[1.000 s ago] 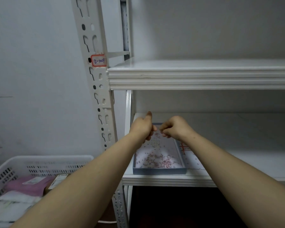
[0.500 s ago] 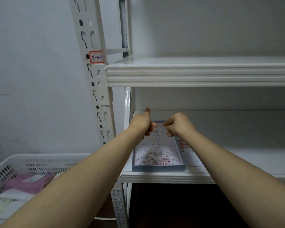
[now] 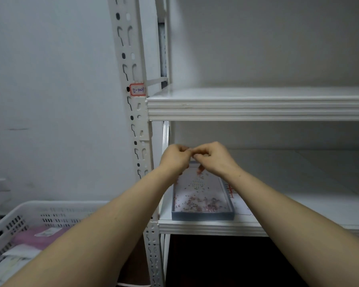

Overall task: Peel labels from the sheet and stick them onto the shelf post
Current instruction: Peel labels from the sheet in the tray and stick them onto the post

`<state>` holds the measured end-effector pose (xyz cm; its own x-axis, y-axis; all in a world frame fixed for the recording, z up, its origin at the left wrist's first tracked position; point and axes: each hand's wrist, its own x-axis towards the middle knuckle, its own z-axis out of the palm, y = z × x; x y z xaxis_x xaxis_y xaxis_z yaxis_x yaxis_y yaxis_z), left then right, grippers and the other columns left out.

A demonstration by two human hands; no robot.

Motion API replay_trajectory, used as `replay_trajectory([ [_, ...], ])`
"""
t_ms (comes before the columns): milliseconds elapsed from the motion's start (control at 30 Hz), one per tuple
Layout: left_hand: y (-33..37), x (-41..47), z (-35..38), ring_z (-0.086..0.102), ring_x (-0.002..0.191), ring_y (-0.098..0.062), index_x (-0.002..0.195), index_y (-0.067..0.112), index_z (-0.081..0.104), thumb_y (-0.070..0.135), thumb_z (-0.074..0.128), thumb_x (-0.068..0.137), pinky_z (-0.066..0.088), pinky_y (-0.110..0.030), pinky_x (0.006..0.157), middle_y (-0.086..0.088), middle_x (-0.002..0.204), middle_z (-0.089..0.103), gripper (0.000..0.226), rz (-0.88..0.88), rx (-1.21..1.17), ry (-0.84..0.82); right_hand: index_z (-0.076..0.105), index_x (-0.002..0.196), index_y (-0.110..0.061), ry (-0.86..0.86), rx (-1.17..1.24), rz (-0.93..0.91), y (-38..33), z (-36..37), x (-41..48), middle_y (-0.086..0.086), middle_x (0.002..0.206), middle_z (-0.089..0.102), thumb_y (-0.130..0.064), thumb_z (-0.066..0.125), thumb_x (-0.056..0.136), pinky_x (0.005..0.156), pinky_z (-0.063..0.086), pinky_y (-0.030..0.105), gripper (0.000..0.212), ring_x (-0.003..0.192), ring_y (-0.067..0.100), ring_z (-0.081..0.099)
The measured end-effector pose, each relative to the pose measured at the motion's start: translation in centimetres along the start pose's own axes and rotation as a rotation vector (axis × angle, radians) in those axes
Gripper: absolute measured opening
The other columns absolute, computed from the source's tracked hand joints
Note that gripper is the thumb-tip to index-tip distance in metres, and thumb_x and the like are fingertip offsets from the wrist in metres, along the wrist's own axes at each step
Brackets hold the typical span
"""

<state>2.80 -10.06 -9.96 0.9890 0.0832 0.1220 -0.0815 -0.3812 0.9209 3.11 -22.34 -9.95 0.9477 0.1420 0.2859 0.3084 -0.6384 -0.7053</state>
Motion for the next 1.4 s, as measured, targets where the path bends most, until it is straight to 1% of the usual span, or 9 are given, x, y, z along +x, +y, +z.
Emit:
replay_trajectory([
  [100,0.7,-1.1,-1.6,0.056,0.056,-0.014,0.105,0.007,0.063,0.016,0.056,0.092,0.037,-0.016,0.041,-0.004,0.076,0.063,0.018,0.087,0.005,0.066,0.071,0.100,-0.020,0.065,0.080,-0.081,-2.0,0.0,-0.5,-0.001,0.086,0.072,-0.015,0.058,0.088,0.079,0.057,0.043,0.019,0.069,0.013,0.069],
  [200,1.3,-3.1,-3.7,0.053,0.044,-0.012,0.081,0.012,0.068,0.029,0.057,0.090,0.045,-0.023,0.047,-0.001,0.054,0.062,0.022,0.217,-0.004,0.209,0.070,0.092,-0.022,0.130,0.184,-0.146,-4.8,-0.2,-1.1,-0.001,0.079,0.071,-0.013,0.059,0.087,0.079,0.057,0.043,0.014,0.064,0.013,0.068],
  [267,1.4,-4.0,-5.0,0.054,0.050,-0.015,0.069,0.013,0.064,0.034,0.056,0.087,0.048,-0.036,0.056,-0.003,0.053,0.060,0.029,0.295,0.003,0.354,0.070,0.093,-0.020,0.148,0.219,-0.189,-6.5,-0.4,-1.3,-0.004,0.078,0.070,-0.015,0.060,0.086,0.077,0.057,0.042,0.013,0.061,0.012,0.068],
  [400,2.0,-4.0,-7.0,0.056,0.080,-0.015,0.090,0.024,0.056,0.032,0.055,0.085,0.050,-0.037,0.073,0.007,0.086,0.058,0.010,0.327,0.035,0.573,0.067,0.084,-0.028,0.217,0.238,-0.262,-8.7,-0.3,-0.8,-0.008,0.071,0.068,-0.017,0.065,0.084,0.074,0.057,0.045,0.011,0.058,0.012,0.067],
  [533,2.6,-1.8,-8.8,0.046,0.115,-0.018,0.130,0.018,0.043,0.029,0.058,0.085,0.045,-0.037,0.097,-0.003,0.128,0.042,0.049,0.282,-0.005,0.647,0.070,0.088,-0.025,0.305,0.202,-0.326,-10.4,-0.4,0.9,-0.011,0.082,0.069,-0.022,0.068,0.083,0.082,0.054,0.040,0.006,0.082,0.011,0.066],
  [733,4.4,1.1,-10.3,0.047,0.121,-0.020,0.139,0.019,0.038,0.031,0.046,0.093,0.038,-0.037,0.106,-0.004,0.135,0.048,0.048,0.213,-0.263,0.533,0.071,0.090,-0.029,0.429,0.044,-0.342,-11.6,-0.6,3.0,-0.017,0.083,0.065,-0.029,0.065,0.086,0.077,0.051,0.033,0.008,0.084,0.009,0.062],
  [933,5.1,2.7,-10.6,0.055,0.085,-0.007,0.108,0.014,0.053,0.046,0.054,0.091,0.043,-0.022,0.071,0.011,0.089,0.057,0.037,0.316,-0.308,0.423,0.075,0.091,-0.019,0.514,-0.034,-0.578,-12.7,-0.9,4.7,-0.004,0.090,0.072,-0.023,0.068,0.084,0.082,0.049,0.042,0.010,0.077,0.016,0.064],
  [1200,3.6,3.8,-11.3,0.056,0.082,0.002,0.104,0.014,0.047,0.040,0.035,0.099,0.043,-0.005,0.063,0.012,0.088,0.057,0.029,0.453,-0.225,0.344,0.077,0.089,-0.016,0.547,0.076,-0.641,-12.0,0.4,6.9,0.001,0.085,0.075,-0.023,0.072,0.077,0.071,0.055,0.042,0.014,0.076,0.022,0.069],
  [1400,3.3,4.2,-11.4,0.058,0.096,-0.010,0.115,0.013,0.053,0.044,0.025,0.100,0.044,-0.021,0.083,0.011,0.095,0.058,0.045,0.463,-0.264,0.350,0.078,0.090,-0.017,0.594,0.097,-0.709,-11.8,1.2,7.4,0.001,0.084,0.075,-0.028,0.069,0.077,0.066,0.056,0.042,0.019,0.073,0.022,0.070],
])
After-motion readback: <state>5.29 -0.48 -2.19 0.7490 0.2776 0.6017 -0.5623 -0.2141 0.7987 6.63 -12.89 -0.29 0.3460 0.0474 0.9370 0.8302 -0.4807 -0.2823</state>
